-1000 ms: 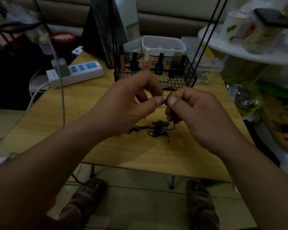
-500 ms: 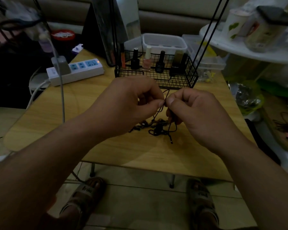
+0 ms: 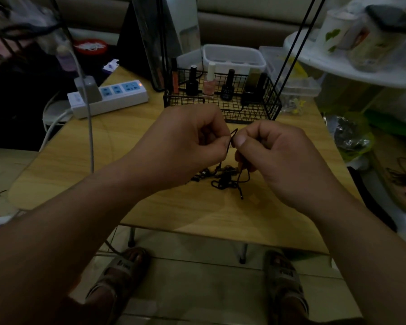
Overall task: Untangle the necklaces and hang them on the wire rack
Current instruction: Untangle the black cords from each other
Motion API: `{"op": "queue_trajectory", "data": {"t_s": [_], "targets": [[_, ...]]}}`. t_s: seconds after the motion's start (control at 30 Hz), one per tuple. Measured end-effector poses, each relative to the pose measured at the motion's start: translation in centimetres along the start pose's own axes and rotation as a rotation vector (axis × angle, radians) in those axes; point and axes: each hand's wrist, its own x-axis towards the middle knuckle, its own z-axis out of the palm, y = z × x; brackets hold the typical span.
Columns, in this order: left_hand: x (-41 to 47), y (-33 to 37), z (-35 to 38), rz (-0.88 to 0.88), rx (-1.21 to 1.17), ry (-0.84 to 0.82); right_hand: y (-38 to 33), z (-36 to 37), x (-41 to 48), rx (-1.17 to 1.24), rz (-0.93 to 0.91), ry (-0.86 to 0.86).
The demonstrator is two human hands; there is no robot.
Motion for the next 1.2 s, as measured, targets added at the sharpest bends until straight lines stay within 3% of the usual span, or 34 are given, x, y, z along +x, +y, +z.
{"op": "queue_trajectory", "data": {"t_s": [0.3, 0.6, 0.8, 1.07, 1.2], "targets": [[0.2, 0.4, -0.3, -0.202, -0.443, -0.057, 0.3, -0.4, 0.1, 0.313, 0.082, -0.098], [0.1, 0.0, 0.1, -0.098, -0.278, -0.047, -0.1, 0.0, -0.1, 0.184, 0.058, -0.003], [0.3, 0.1, 0.2, -0.086, -0.247, -0.018, -0.3, 0.0, -0.1, 0.16, 0.082, -0.03], [0.7, 0.9, -0.6, -0.196, -0.572, -0.093, -1.5, -0.2, 0.0, 0.671, 0.188, -0.183], [0.7, 0.7, -0.6, -0.233, -0.743, -0.115, -1.4, -0.4, 0.2, 0.646, 0.146, -0.152]]}}
